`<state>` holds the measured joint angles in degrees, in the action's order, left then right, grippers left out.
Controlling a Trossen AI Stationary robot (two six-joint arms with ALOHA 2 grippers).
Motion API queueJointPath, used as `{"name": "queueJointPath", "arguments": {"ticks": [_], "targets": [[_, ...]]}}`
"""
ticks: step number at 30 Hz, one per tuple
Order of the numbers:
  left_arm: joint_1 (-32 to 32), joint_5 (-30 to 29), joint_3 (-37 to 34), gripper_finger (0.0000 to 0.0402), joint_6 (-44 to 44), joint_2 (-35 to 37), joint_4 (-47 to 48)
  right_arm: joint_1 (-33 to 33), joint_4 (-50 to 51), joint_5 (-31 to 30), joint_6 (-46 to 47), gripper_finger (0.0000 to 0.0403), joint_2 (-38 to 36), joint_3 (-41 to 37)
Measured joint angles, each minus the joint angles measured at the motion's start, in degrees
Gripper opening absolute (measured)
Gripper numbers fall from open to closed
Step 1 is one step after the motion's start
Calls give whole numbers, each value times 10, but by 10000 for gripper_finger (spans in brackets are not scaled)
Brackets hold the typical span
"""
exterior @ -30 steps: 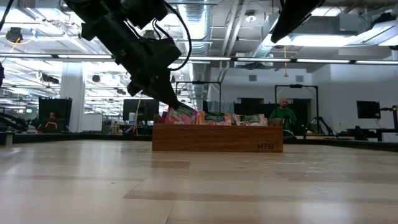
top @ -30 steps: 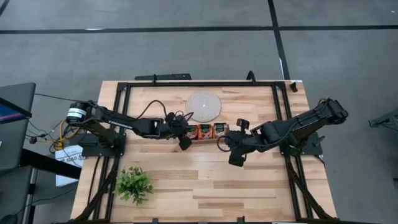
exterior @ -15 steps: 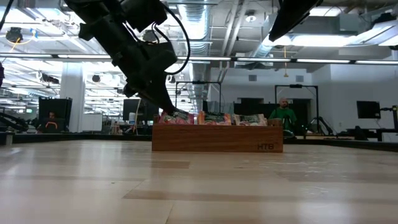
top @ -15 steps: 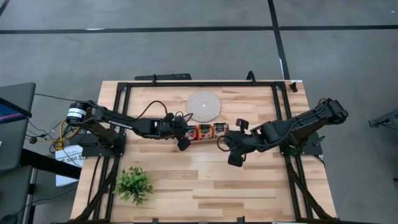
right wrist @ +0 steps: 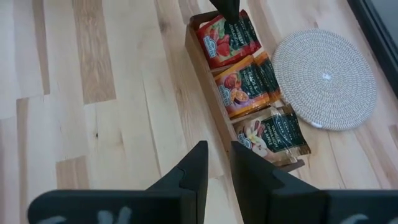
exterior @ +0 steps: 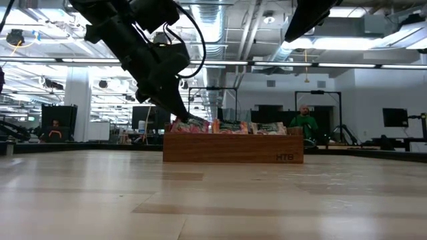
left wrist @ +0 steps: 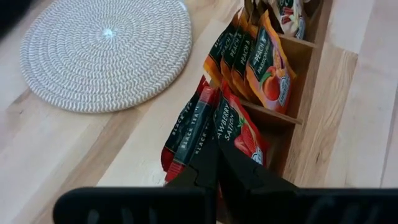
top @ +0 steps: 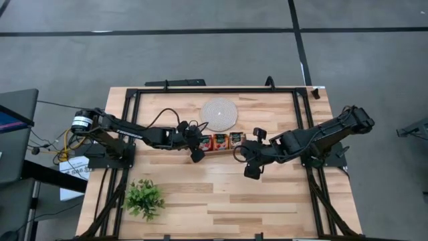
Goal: Pick & Place Tea
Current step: Put the red tea bag into the left section of the wooden organizer
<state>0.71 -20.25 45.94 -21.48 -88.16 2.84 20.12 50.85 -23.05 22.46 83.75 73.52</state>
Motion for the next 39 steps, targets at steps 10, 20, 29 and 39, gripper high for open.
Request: {"name": "queueJointPath", "arguments": {"ticks": [10, 20, 29, 39], "targets": [[0, 0, 0, 22, 17, 0, 0, 0, -1, 0, 0, 60, 0, 0], [0, 9, 0, 99, 33, 11, 9, 0, -1, 0, -4, 60, 0, 0], [0, -5, 0, 117, 61, 72, -3, 0, -1, -1, -6, 60, 0, 0], [-5, 17, 6, 117, 86, 31, -55, 0, -4, -3, -5, 60, 0, 0]]}}
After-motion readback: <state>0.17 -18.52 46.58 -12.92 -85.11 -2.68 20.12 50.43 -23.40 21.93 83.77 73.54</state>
